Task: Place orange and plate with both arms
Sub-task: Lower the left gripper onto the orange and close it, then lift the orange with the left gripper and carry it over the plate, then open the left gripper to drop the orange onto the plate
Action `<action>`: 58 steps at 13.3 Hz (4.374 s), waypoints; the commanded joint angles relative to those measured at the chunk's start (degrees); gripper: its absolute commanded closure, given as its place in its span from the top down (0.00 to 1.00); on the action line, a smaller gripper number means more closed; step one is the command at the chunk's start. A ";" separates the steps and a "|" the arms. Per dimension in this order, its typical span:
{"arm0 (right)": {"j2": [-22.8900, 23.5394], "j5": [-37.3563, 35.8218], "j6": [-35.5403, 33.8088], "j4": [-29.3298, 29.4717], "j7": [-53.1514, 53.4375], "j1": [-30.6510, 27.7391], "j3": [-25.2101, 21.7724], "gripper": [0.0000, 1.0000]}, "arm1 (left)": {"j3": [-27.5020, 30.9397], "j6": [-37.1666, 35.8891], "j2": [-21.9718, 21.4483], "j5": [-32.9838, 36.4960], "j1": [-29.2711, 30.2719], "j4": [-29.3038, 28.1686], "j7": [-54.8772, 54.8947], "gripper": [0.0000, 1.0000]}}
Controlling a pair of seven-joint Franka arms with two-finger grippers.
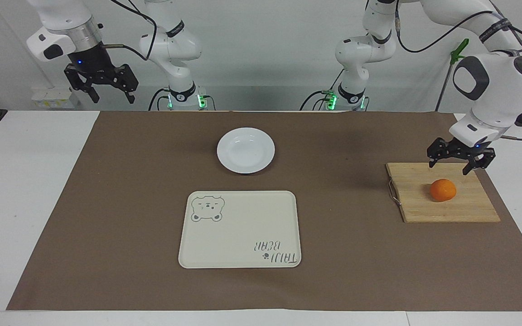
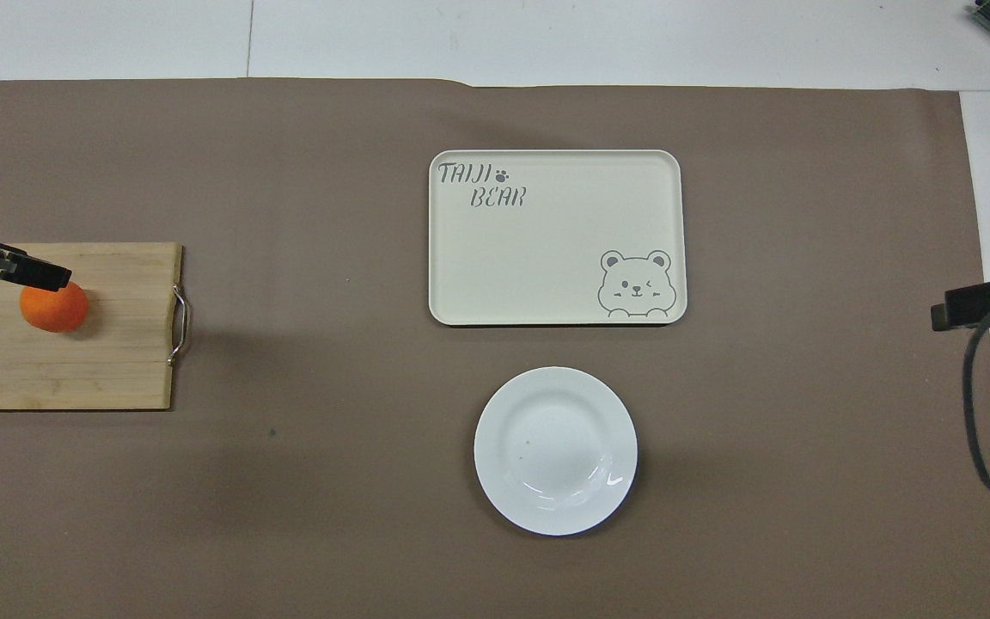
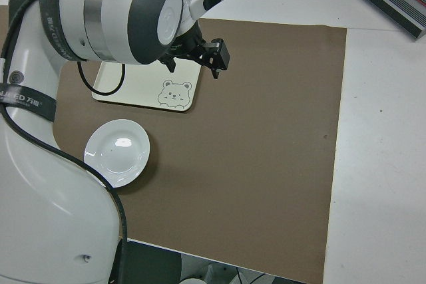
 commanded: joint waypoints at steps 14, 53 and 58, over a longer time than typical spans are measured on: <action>-1.45 -6.32 -0.90 -1.76 -1.83 2.27 0.36 1.00 | -0.17 17.77 6.41 0.16 6.91 -11.93 5.54 0.25; -1.88 -2.80 -1.09 -1.66 -0.16 1.48 -0.61 1.00 | -2.45 15.75 4.39 -7.40 -56.55 -9.99 -38.23 1.00; -2.41 -2.80 -5.91 -1.67 -0.25 1.39 -0.61 1.00 | -2.19 7.14 -2.28 -7.14 -46.99 -10.08 -37.96 1.00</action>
